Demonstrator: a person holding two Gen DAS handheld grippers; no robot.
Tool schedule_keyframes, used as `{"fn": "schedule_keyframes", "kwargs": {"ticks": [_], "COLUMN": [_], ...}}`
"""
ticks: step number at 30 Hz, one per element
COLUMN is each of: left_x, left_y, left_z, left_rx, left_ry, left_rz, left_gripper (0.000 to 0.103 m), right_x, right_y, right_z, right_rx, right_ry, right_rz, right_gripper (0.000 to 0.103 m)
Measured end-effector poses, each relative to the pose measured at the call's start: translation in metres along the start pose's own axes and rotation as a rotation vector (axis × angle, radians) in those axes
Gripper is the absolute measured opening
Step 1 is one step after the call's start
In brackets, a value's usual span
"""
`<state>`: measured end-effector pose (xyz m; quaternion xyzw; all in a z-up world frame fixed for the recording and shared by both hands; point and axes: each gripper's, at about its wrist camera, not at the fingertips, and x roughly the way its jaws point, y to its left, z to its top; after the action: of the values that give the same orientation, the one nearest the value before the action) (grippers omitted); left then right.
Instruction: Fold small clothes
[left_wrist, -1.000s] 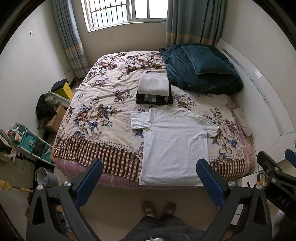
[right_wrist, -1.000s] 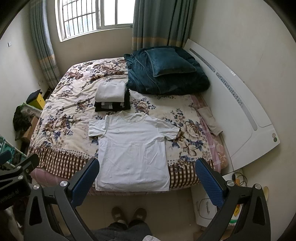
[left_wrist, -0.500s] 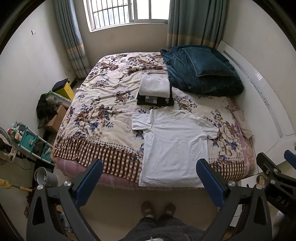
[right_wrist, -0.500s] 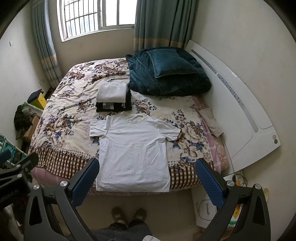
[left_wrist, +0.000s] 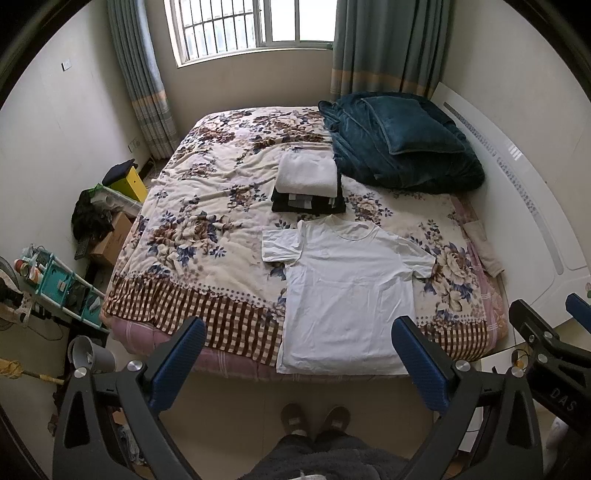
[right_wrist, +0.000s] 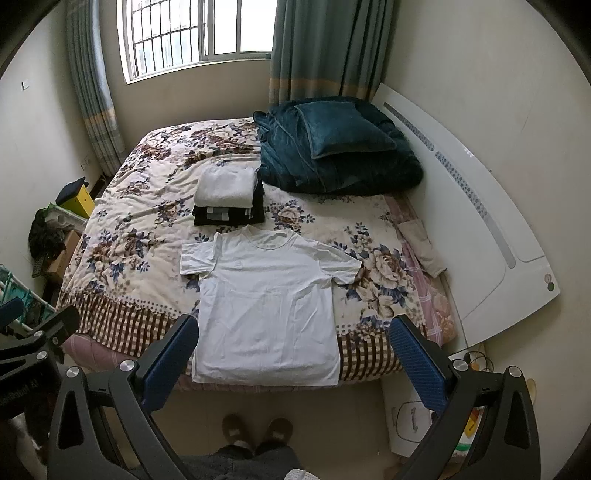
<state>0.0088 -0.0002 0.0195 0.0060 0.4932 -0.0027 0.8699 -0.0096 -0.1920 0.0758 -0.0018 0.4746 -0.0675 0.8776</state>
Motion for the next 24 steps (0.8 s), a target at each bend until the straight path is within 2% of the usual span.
{"fn": "schedule_keyframes", "kwargs": {"ticks": [21, 24], "left_x": [-0.001, 0.0], "left_y": [-0.002, -0.008], "left_z": [0.003, 0.015], "left_rx": [-0.004, -0.003], "left_ry": [-0.01, -0.012], "left_rz": [-0.002, -0.005], "left_gripper": [0.103, 0.103], "right_x": [-0.001, -0.001], "right_y": [0.0, 0.0], "right_z": [0.003, 0.006], "right_rx": [-0.001, 0.0], "right_ry": [-0.007, -0.007], "right_rz": [0.002, 0.002], "right_gripper": [0.103, 0.103]}}
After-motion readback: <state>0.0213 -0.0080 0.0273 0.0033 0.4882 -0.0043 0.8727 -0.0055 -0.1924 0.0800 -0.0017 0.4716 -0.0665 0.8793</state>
